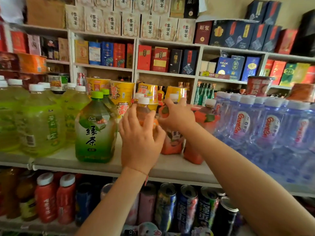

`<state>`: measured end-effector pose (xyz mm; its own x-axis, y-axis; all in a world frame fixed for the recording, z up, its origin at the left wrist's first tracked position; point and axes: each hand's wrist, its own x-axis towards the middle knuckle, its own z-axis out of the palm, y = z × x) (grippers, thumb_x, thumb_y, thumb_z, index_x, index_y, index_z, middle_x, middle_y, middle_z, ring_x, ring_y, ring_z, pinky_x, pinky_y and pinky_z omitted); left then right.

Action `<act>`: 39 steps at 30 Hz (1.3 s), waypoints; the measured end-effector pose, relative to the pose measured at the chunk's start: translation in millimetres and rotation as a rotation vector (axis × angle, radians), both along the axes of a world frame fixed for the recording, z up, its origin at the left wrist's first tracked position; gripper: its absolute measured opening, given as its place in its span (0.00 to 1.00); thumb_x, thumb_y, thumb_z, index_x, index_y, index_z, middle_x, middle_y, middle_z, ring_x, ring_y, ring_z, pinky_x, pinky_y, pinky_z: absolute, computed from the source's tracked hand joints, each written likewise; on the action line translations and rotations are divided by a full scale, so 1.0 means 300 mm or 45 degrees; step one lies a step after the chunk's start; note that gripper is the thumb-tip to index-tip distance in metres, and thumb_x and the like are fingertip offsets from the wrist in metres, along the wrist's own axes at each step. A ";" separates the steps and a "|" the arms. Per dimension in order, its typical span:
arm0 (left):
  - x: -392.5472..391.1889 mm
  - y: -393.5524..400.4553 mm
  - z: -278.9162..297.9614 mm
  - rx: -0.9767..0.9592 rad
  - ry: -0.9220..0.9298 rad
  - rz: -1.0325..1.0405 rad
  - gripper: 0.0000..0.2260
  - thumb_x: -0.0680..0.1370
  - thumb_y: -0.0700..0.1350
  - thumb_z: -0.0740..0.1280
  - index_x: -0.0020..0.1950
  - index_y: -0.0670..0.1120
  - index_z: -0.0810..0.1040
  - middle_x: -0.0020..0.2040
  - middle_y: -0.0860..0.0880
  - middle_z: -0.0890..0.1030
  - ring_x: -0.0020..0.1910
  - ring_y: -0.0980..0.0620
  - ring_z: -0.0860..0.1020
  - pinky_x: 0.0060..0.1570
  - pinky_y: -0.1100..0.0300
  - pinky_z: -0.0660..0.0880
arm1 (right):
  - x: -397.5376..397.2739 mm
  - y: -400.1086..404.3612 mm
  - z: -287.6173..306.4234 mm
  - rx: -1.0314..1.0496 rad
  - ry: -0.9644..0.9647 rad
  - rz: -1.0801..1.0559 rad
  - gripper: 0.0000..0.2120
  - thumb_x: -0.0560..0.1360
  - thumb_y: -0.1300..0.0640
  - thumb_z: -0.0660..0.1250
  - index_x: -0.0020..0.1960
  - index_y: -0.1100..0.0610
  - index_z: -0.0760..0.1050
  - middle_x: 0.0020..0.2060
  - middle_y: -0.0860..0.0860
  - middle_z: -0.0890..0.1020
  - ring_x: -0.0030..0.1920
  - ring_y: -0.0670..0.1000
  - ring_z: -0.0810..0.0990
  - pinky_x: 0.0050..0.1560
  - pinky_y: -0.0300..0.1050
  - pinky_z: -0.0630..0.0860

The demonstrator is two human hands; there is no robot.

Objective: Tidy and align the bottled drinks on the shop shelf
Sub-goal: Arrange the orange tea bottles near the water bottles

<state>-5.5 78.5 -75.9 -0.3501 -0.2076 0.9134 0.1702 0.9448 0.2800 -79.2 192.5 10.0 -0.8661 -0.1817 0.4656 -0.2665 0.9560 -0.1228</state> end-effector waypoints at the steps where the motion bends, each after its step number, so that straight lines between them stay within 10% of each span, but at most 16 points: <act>1: -0.001 0.015 -0.001 0.008 0.003 0.003 0.18 0.78 0.52 0.63 0.65 0.48 0.78 0.75 0.35 0.67 0.74 0.35 0.65 0.74 0.39 0.58 | 0.014 0.003 0.001 0.075 0.034 0.000 0.33 0.73 0.36 0.67 0.74 0.45 0.62 0.69 0.60 0.65 0.66 0.67 0.70 0.58 0.58 0.74; 8: -0.003 0.059 -0.004 0.027 0.108 -0.021 0.18 0.77 0.46 0.65 0.66 0.42 0.75 0.76 0.33 0.65 0.76 0.33 0.61 0.76 0.37 0.57 | 0.029 0.080 0.030 0.402 0.149 -0.047 0.29 0.78 0.32 0.54 0.74 0.45 0.63 0.66 0.60 0.75 0.66 0.62 0.73 0.74 0.71 0.49; 13: 0.004 0.206 -0.065 -0.115 0.126 -0.576 0.23 0.76 0.38 0.67 0.71 0.40 0.70 0.79 0.35 0.58 0.78 0.37 0.61 0.71 0.44 0.69 | 0.027 0.131 0.032 0.068 0.452 0.170 0.24 0.81 0.42 0.49 0.72 0.48 0.69 0.59 0.61 0.78 0.63 0.63 0.74 0.73 0.65 0.58; 16: -0.016 0.272 -0.058 0.320 -0.192 -0.839 0.32 0.80 0.40 0.64 0.81 0.45 0.54 0.83 0.43 0.49 0.82 0.45 0.51 0.78 0.45 0.59 | 0.018 0.190 0.043 -0.239 0.631 0.050 0.22 0.79 0.55 0.57 0.73 0.54 0.68 0.58 0.61 0.76 0.59 0.63 0.73 0.64 0.58 0.67; 19: -0.083 0.282 -0.013 0.946 -0.402 -0.962 0.35 0.81 0.48 0.63 0.83 0.49 0.47 0.82 0.47 0.55 0.80 0.47 0.55 0.78 0.47 0.56 | -0.003 0.231 0.032 -0.584 0.241 -0.074 0.19 0.79 0.57 0.59 0.68 0.59 0.63 0.58 0.62 0.75 0.57 0.64 0.75 0.49 0.54 0.72; 25: -0.154 0.283 0.055 1.232 -0.499 -0.917 0.40 0.73 0.63 0.54 0.83 0.50 0.51 0.81 0.45 0.60 0.79 0.44 0.59 0.77 0.43 0.58 | 0.017 0.274 0.050 -0.777 0.115 0.043 0.13 0.82 0.52 0.62 0.61 0.59 0.67 0.47 0.52 0.78 0.46 0.53 0.77 0.38 0.47 0.71; 30: -0.173 0.275 0.046 1.274 -0.449 -0.913 0.30 0.81 0.60 0.57 0.81 0.51 0.58 0.77 0.44 0.65 0.76 0.43 0.62 0.75 0.40 0.60 | 0.067 0.298 0.054 -1.044 -0.022 0.192 0.15 0.76 0.48 0.72 0.32 0.51 0.77 0.23 0.42 0.78 0.30 0.41 0.76 0.30 0.32 0.71; 39: -0.178 0.290 0.058 1.322 -0.555 -0.821 0.26 0.81 0.62 0.58 0.74 0.49 0.69 0.71 0.42 0.69 0.74 0.40 0.63 0.74 0.42 0.59 | 0.081 0.241 -0.006 -1.119 0.093 0.108 0.17 0.74 0.40 0.62 0.44 0.54 0.78 0.38 0.48 0.81 0.44 0.53 0.81 0.42 0.47 0.73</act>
